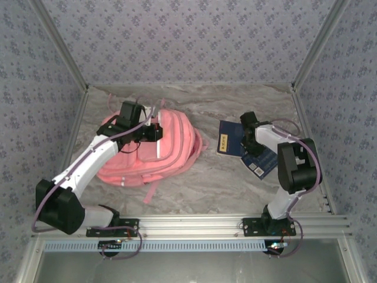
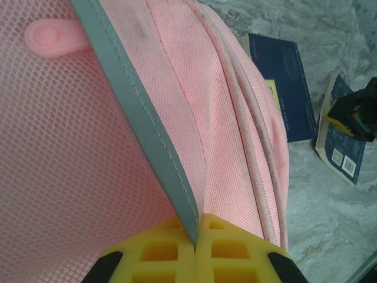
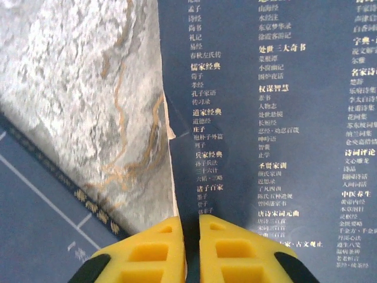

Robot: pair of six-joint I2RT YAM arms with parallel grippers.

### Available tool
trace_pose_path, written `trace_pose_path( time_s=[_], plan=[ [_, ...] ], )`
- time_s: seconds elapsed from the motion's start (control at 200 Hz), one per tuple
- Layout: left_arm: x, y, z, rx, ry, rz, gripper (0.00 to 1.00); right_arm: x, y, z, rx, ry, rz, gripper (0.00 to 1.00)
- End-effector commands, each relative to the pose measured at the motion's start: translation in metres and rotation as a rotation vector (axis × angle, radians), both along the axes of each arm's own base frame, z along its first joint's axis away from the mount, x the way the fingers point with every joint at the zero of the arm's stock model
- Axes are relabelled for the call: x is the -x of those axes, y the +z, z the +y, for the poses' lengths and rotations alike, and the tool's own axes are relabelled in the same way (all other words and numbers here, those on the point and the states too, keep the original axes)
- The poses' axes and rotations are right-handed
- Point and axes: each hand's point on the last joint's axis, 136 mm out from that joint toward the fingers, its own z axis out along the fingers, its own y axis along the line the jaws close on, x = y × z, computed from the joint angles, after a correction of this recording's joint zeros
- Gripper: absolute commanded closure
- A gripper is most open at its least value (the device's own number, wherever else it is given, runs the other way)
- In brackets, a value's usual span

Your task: Pack the student bag

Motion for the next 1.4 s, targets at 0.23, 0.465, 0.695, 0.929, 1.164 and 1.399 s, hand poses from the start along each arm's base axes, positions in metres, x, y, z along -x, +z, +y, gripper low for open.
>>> trace_pose_path(
  time_s=[0.23, 0.465, 0.695, 0.929, 1.164, 1.399],
  plan=[
    [0.013, 0.000, -0.022, -0.070, -0.083, 0.003, 0.94, 0.017, 0.031, 0.038, -0.151, 0.143, -0.160, 1.00],
    [0.021, 0.007, 0.002, -0.168, -0.028, -0.043, 0.48, 0.034, 0.054, 0.069, -0.198, 0.242, -0.288, 1.00],
    [0.046, 0.033, -0.062, -0.087, -0.148, -0.086, 0.36, 0.052, 0.068, 0.095, -0.354, 0.339, -0.426, 1.00],
    [0.077, 0.006, -0.187, 0.264, -0.341, 0.116, 0.34, 0.070, 0.078, 0.114, -0.510, 0.397, -0.482, 1.00],
    [0.076, -0.045, -0.228, 0.343, -0.378, 0.254, 0.35, 0.076, 0.078, 0.110, -0.630, 0.379, -0.529, 1.00],
    [0.088, -0.075, -0.240, 0.368, -0.445, 0.309, 0.40, 0.077, 0.073, 0.110, -0.649, 0.377, -0.523, 1.00]
  ],
)
